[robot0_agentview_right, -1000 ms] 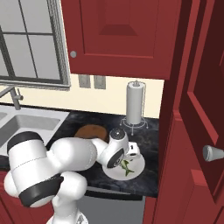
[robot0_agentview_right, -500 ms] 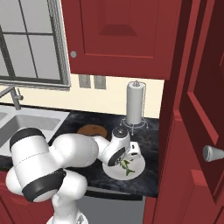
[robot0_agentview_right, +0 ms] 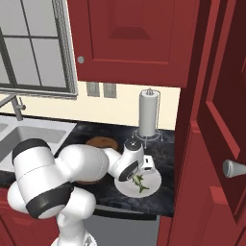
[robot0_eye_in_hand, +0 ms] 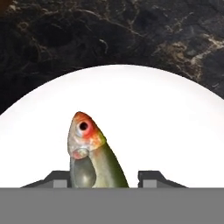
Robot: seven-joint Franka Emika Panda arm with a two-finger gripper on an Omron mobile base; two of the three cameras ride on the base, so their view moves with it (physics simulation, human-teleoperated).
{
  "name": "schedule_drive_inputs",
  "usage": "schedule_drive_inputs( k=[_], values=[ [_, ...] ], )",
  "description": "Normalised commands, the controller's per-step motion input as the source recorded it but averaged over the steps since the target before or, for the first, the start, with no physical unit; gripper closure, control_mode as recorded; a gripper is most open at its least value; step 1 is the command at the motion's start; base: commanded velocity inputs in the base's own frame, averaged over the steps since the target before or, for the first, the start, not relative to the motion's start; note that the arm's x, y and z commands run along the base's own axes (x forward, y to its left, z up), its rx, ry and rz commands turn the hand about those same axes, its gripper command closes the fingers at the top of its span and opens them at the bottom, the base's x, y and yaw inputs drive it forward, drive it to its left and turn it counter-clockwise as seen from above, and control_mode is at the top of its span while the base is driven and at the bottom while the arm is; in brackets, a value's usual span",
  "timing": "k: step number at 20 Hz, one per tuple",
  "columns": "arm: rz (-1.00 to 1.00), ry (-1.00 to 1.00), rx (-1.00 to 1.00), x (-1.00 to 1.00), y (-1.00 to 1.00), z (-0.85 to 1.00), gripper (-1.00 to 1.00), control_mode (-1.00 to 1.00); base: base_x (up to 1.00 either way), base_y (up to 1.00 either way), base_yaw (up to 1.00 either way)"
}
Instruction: Pick the fish from the plate and place it on the cutting board. Then pick the condiment bottle from the cabinet and place it next to the cutting board.
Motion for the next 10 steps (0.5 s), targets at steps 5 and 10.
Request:
schedule_drive_inputs(
  k=[5,10],
  values=[
    [0.0,0.0,0.0,0.0,-0.01,-0.01,1.0,-1.0,0.0,0.0,0.0],
    [0.0,0.0,0.0,0.0,0.0,0.0,1.0,-1.0,0.0,0.0,0.0]
  ],
)
